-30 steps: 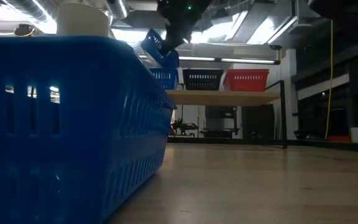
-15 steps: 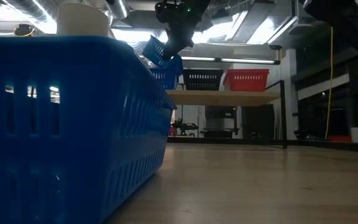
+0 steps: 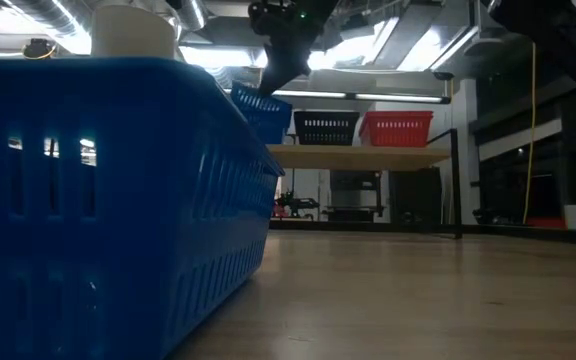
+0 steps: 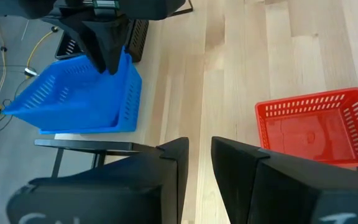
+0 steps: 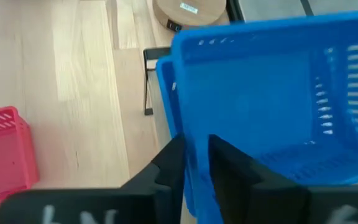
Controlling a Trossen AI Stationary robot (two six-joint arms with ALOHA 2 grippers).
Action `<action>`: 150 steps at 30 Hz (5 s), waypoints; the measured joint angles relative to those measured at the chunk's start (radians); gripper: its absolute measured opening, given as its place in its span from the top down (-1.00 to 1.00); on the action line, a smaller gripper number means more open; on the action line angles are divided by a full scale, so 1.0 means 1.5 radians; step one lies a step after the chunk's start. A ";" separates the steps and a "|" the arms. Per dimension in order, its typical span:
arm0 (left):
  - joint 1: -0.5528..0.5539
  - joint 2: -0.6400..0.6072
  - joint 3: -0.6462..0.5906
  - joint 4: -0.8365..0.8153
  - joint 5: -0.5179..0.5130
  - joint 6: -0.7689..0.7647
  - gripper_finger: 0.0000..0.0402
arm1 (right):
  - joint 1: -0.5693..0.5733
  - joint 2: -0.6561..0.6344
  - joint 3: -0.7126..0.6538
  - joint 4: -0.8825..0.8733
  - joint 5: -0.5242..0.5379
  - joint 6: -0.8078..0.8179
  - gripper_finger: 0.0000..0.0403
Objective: Stack baskets on shelf by color
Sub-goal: Stack the right blue bin on top of the other blue bin on the shelf, then stack the red bin on top of the other red bins on the shelf
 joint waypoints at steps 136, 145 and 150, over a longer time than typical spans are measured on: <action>-0.007 -0.122 -0.104 -0.080 -0.037 -0.205 0.70 | 0.493 -0.345 -0.538 -0.022 0.407 0.382 0.99; -0.007 -0.121 -0.104 -0.071 -0.038 -0.204 0.70 | 0.340 -0.431 -0.456 -0.230 0.500 0.254 0.99; -0.008 -0.121 -0.104 -0.070 -0.038 -0.204 0.70 | 0.208 -0.488 -0.457 -0.218 0.435 0.114 0.99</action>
